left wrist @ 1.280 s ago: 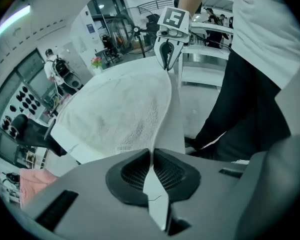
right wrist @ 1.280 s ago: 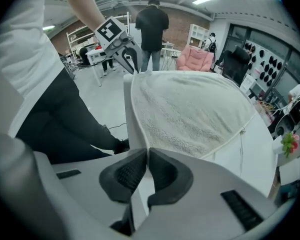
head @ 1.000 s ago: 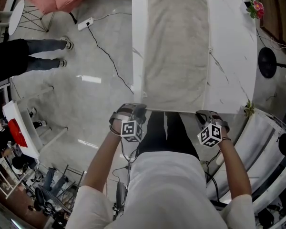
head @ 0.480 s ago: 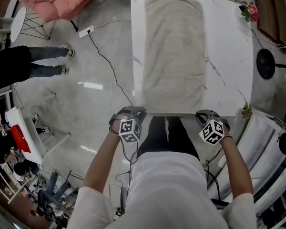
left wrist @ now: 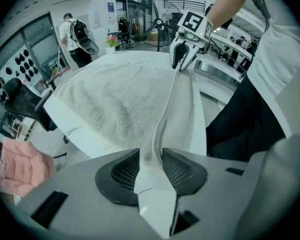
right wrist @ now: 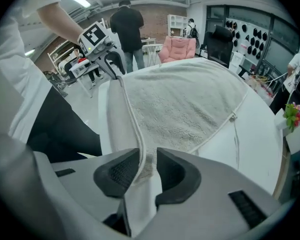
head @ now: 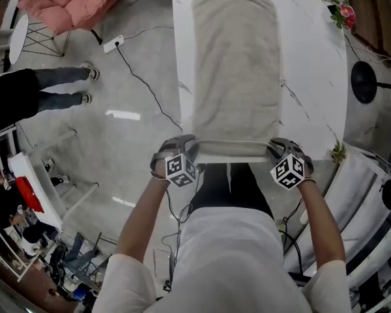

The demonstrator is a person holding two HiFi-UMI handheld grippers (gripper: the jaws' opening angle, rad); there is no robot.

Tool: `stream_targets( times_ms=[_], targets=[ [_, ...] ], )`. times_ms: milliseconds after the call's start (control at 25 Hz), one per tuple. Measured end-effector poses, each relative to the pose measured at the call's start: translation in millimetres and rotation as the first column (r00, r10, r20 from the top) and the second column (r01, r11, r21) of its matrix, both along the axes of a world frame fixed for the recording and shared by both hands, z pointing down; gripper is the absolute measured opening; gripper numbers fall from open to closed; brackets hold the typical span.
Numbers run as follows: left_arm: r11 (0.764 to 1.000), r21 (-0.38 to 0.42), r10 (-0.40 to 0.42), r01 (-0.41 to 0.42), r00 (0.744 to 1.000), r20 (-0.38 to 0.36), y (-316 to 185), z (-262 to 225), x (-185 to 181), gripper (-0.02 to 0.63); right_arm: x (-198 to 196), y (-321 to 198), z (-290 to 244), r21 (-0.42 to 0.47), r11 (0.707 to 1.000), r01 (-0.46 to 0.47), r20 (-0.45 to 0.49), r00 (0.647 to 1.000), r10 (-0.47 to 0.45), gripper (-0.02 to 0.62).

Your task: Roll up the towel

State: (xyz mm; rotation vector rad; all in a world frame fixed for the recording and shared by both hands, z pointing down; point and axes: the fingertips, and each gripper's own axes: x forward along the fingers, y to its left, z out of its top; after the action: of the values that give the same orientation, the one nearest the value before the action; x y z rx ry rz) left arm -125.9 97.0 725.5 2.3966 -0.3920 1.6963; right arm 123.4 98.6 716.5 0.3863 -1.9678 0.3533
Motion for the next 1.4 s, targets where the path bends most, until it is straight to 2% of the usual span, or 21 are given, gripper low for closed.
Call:
stream_targets(
  times_ms=[120,200,360,600,760,880,1040,1160,1400],
  targets=[
    [0.998,0.016,-0.057,0.057,0.998,0.015,-12,8,-5,0.208,4,-7,9,0.035,0.999,-0.023,-0.039,0.999,0.024,0.182],
    [0.997,0.012,-0.079,0.079,0.997,0.017,-18,11,-6,0.239,7,-11,13,0.056,0.998,-0.040,-0.058,0.997,0.043,0.201],
    [0.996,-0.007,-0.093,0.093,0.996,0.014,-20,13,-3,0.250,12,-15,20,0.082,0.995,-0.053,-0.081,0.995,0.059,0.213],
    [0.994,-0.014,-0.105,0.105,0.994,-0.009,-18,2,-6,0.253,3,-17,3,0.004,0.990,-0.139,0.023,0.990,0.139,0.245],
    [0.995,0.014,-0.102,0.102,0.995,-0.024,-17,-13,-5,0.262,0,-24,-19,0.037,0.984,-0.177,0.072,0.982,0.174,0.249],
    [0.996,0.043,-0.077,0.079,0.996,-0.045,-13,-26,-1,0.270,-6,-19,-33,0.065,0.987,-0.149,0.089,0.986,0.143,0.246],
    [0.996,0.087,-0.028,0.033,0.998,-0.065,-3,-42,6,0.270,-25,15,-37,0.041,0.999,-0.009,0.090,0.996,0.006,0.231],
    [0.993,0.114,0.004,0.002,0.999,-0.054,6,-45,9,0.261,-33,39,-31,0.028,0.997,0.075,0.074,0.994,-0.077,0.206],
    [0.991,0.089,0.110,-0.103,0.990,-0.084,37,-33,25,0.184,-30,54,-13,0.038,0.994,0.106,0.022,0.994,-0.107,0.179]
  ],
)
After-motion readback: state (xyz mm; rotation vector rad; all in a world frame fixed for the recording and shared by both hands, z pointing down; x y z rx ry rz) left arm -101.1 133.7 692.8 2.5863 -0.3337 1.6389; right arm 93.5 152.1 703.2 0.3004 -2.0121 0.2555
